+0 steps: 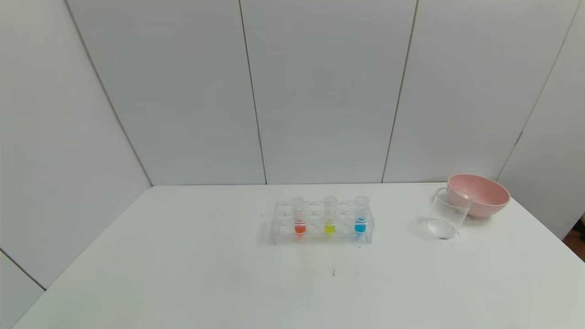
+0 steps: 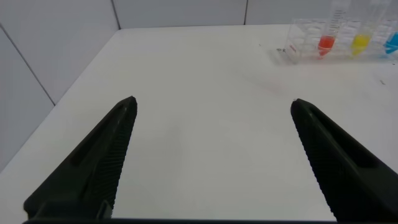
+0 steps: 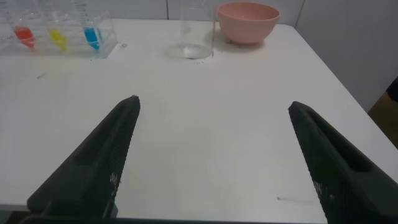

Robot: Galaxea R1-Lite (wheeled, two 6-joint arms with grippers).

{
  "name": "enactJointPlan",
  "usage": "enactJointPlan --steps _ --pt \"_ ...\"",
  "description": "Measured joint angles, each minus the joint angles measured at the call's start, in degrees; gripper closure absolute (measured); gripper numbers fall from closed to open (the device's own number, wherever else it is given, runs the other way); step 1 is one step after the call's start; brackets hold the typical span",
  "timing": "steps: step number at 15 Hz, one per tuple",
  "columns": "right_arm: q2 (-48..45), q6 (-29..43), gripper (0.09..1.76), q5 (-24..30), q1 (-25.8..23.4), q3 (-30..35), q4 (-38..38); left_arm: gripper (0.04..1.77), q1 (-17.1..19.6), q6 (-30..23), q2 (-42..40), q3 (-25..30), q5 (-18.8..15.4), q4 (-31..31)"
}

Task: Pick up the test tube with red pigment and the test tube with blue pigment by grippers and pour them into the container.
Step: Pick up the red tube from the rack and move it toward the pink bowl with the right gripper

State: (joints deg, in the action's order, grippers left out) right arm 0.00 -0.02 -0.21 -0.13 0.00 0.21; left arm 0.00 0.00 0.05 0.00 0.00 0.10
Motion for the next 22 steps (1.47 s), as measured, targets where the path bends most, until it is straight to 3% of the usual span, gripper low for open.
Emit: enactJointPlan --steps 17,22 --pt "0.0 0.4 0.14 -0.1 0.0 -0.1 -0.5 0.05 0.0 0.0 0.0 0.0 0.0 0.0" --pt "4.5 0.8 0.14 0.3 0.2 -8.4 -1.0 0.05 0.0 0.0 0.0 0.0 0.0 0.0"
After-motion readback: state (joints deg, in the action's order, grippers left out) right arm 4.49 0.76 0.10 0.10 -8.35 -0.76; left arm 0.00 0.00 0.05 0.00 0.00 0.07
